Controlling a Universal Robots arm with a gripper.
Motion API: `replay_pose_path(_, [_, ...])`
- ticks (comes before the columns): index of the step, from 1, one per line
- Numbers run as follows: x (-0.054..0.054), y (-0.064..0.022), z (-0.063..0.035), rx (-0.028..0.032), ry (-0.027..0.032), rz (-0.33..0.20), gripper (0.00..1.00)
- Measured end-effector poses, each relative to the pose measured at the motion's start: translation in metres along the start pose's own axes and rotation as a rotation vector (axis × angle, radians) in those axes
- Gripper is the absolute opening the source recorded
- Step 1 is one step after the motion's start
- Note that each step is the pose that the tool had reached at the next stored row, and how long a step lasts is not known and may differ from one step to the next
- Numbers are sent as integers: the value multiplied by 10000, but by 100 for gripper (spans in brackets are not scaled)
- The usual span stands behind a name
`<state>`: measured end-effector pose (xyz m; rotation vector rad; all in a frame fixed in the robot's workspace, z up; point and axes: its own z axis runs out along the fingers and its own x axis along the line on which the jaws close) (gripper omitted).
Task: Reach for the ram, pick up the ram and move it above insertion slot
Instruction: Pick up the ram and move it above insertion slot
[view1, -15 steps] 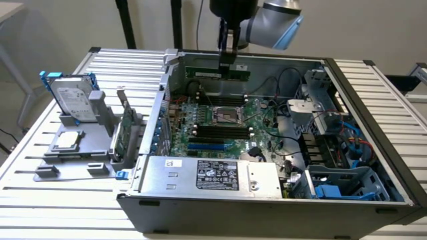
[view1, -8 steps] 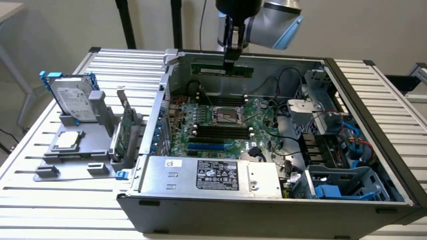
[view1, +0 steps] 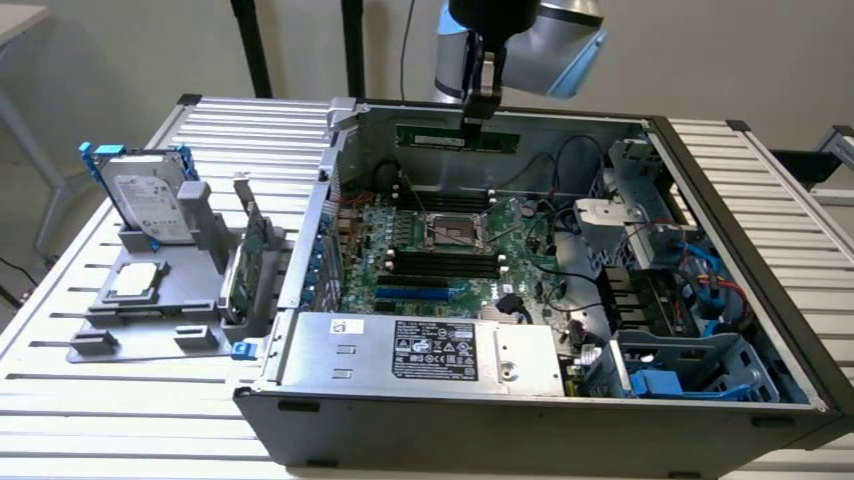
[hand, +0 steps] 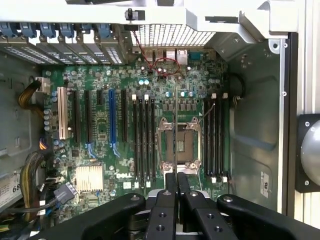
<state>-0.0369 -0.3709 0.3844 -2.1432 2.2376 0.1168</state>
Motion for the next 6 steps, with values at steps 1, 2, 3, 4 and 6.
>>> replay_pose_path(1, [0, 0, 0, 0, -1, 0, 12])
replay_pose_path(2, [0, 0, 0, -1, 0, 1, 12])
replay_pose_path(3, [0, -1, 0, -1, 0, 0, 12])
replay_pose_path(4, [0, -1, 0, -1, 0, 0, 12])
replay_pose_path(6, [0, -1, 0, -1, 0, 0, 12])
